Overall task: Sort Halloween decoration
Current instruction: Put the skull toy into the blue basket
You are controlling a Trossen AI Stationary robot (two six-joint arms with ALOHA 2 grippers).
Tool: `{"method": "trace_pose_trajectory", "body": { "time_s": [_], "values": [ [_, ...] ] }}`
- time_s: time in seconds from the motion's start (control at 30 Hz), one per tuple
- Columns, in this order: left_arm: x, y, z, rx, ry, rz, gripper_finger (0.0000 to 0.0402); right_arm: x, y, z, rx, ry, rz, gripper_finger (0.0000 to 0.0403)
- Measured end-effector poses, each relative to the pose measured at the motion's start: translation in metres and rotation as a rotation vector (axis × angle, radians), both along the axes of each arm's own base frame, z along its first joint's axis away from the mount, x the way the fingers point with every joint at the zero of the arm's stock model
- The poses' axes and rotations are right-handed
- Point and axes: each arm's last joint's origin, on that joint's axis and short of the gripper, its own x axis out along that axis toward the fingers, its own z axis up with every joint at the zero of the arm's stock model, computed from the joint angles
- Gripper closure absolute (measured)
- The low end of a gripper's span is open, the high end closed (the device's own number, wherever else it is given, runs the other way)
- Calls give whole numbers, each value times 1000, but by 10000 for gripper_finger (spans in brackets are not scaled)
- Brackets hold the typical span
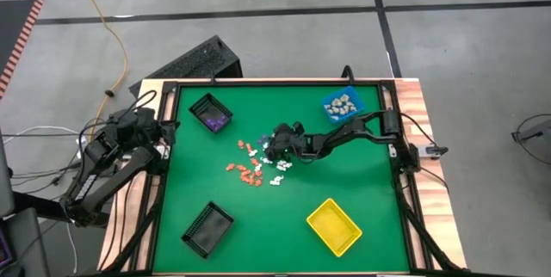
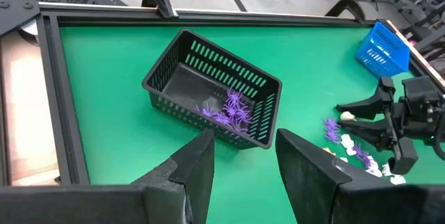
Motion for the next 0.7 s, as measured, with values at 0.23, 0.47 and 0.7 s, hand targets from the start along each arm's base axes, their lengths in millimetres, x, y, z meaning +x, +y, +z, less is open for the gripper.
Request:
{"method": "trace_pose_trajectory", "body": {
  "time_s": [0.23,0.47,0.7],
  "values": [
    [0,0,0,0,-1,2,258,-1,7,-7,23,13,-19,285],
    [0,0,0,0,-1,2,258,-1,7,-6,42,-1,-26,286],
    [0,0,0,-1,-1,2,258,-4,6,14,36,-33,-22,279]
  ]
}}
